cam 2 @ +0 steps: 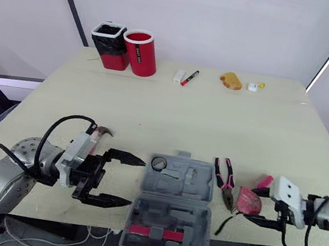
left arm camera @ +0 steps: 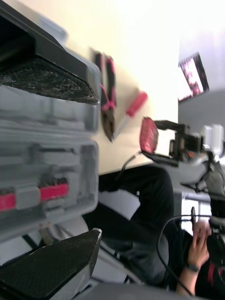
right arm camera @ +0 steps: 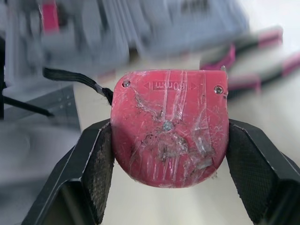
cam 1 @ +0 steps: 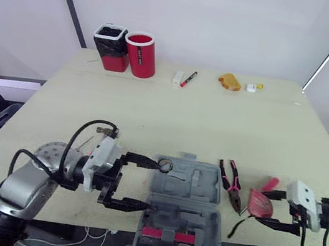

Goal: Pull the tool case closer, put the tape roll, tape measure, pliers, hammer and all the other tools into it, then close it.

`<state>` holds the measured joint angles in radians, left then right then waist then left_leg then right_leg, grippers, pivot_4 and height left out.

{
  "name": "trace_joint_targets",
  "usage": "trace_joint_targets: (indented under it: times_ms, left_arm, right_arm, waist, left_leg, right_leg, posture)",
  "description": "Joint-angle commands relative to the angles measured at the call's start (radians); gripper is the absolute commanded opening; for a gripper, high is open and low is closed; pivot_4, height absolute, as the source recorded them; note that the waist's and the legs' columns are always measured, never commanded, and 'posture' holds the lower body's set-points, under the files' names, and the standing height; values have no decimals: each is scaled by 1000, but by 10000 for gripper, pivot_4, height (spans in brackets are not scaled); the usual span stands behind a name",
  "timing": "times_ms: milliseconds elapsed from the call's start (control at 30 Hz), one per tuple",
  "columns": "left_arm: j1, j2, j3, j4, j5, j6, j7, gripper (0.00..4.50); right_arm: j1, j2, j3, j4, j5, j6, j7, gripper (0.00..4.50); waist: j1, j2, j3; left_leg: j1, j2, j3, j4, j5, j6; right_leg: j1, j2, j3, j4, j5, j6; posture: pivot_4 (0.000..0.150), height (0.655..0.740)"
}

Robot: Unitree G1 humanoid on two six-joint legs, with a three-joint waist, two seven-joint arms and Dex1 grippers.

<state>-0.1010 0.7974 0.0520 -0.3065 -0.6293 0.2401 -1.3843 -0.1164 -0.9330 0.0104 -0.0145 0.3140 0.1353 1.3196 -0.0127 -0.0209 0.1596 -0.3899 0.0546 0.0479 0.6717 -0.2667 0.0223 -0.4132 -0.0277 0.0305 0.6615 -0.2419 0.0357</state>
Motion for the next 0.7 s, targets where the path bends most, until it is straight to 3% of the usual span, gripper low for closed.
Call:
trace_joint_targets:
  times_ms: [33, 300, 700]
  left_arm:
    - [24, 30, 106, 51, -31, -32, -34, 45000]
    - [47, 59, 193, 109, -33, -39, -59, 45000]
    - [89, 43, 230, 100, -29, -60, -34, 45000]
  right_arm:
    - [-149, 5, 118, -161, -33, 248, -44, 29213]
    - [-451, 84, 367, -137, -208, 458, -86, 29213]
    - [-677, 230, 618, 23, -466, 466, -107, 29213]
  waist:
    - [-1, 0, 0]
    - [4, 0, 0]
    - [-2, 0, 1]
  left_leg:
    - [0, 0, 1, 0, 0, 0]
    - [-8, -1, 0, 0, 0, 0]
    - [-9, -1, 0, 0, 0, 0]
  right_leg:
    - [-1, 0, 0, 0, 0, 0]
    - [-7, -2, -2, -1, 0, -1]
    - [-8, -2, -2, 0, 0, 0]
  posture:
    - [1500, 7400]
    - [1500, 7400]
    - [1500, 7400]
